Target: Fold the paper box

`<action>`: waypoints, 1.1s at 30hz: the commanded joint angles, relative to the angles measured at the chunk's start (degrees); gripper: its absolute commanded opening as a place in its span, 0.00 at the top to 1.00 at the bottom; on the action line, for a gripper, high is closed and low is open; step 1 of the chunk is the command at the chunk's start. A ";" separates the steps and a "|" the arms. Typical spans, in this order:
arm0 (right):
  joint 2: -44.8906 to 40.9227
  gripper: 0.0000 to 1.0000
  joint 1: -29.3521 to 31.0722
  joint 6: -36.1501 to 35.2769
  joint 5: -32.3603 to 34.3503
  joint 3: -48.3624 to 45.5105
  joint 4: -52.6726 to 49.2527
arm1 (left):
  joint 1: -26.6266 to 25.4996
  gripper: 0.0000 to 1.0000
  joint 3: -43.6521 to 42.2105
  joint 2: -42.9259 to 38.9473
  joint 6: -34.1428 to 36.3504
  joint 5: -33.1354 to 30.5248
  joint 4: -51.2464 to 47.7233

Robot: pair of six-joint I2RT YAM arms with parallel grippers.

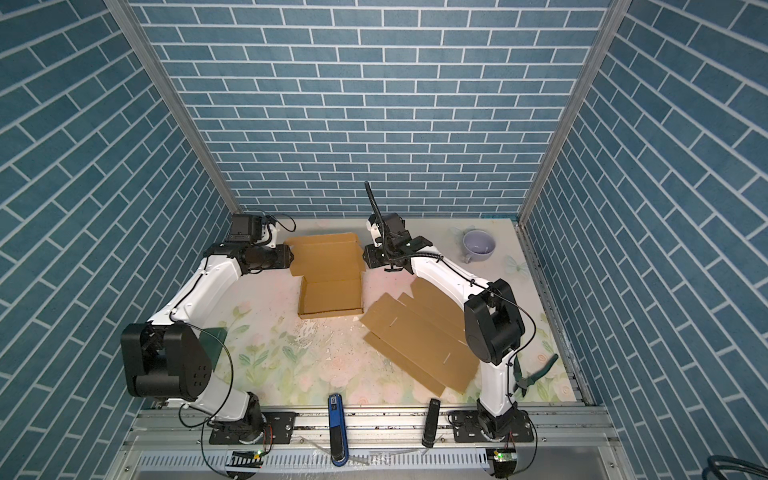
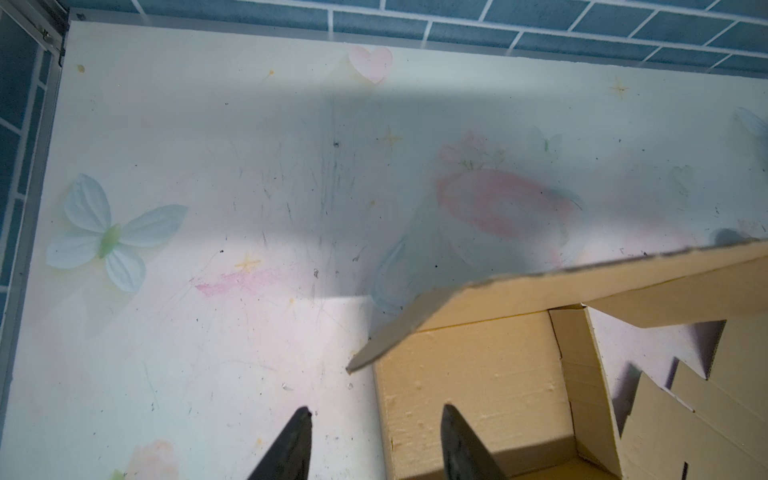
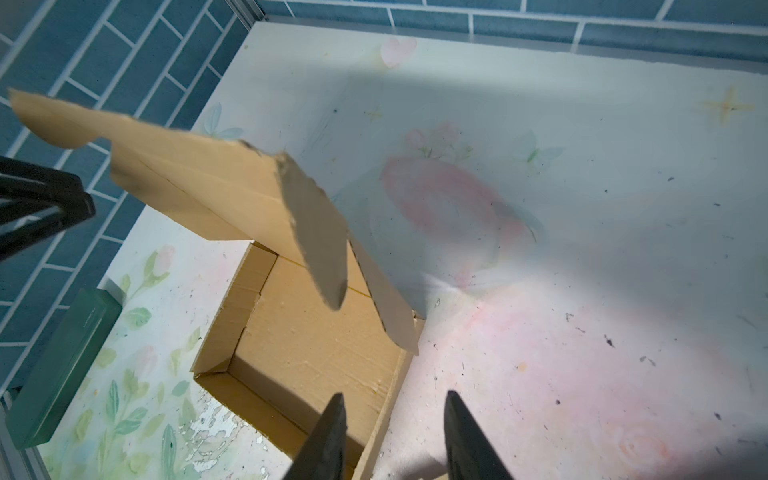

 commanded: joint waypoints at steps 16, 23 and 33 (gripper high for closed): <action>7.23 0.60 0.39 0.92 -0.48 8.73 2.49 | 2.15 0.55 -0.24 5.26 1.97 6.88 11.38; 7.80 0.60 0.31 1.43 -1.20 9.67 3.10 | 2.16 0.60 -0.80 4.84 1.25 8.74 11.97; 8.88 0.62 0.48 2.22 -2.76 10.39 4.52 | 1.98 0.64 -2.24 4.57 0.39 9.98 12.27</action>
